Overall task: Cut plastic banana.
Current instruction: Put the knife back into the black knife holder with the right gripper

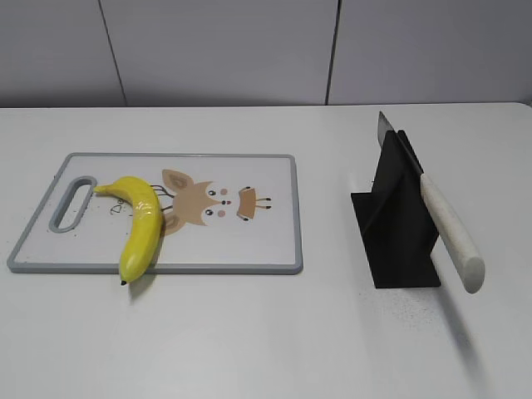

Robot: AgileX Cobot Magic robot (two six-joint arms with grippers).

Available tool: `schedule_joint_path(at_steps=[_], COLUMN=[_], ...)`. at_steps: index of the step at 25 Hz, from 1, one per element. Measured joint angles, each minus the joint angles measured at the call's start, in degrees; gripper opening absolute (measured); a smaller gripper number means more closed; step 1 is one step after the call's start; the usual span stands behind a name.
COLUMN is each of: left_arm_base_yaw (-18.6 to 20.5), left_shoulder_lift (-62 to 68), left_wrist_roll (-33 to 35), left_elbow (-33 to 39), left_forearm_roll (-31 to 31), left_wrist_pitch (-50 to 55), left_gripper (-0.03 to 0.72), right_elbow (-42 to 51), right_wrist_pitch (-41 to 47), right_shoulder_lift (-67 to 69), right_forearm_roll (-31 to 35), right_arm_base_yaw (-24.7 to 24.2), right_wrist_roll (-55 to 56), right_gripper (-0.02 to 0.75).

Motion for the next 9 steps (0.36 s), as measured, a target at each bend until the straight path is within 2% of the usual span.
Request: schedule_joint_path(at_steps=[9], left_arm_base_yaw=[0.00], left_shoulder_lift=[0.00], left_wrist_roll=[0.00], left_elbow=[0.00], left_forearm_roll=[0.00], left_wrist_pitch=[0.00], left_gripper=[0.562], right_elbow=[0.00], right_wrist_pitch=[0.00], right_shoulder_lift=[0.00], right_forearm_roll=[0.00], right_arm_base_yaw=[0.00], right_wrist_roll=[0.00], right_gripper=[0.428])
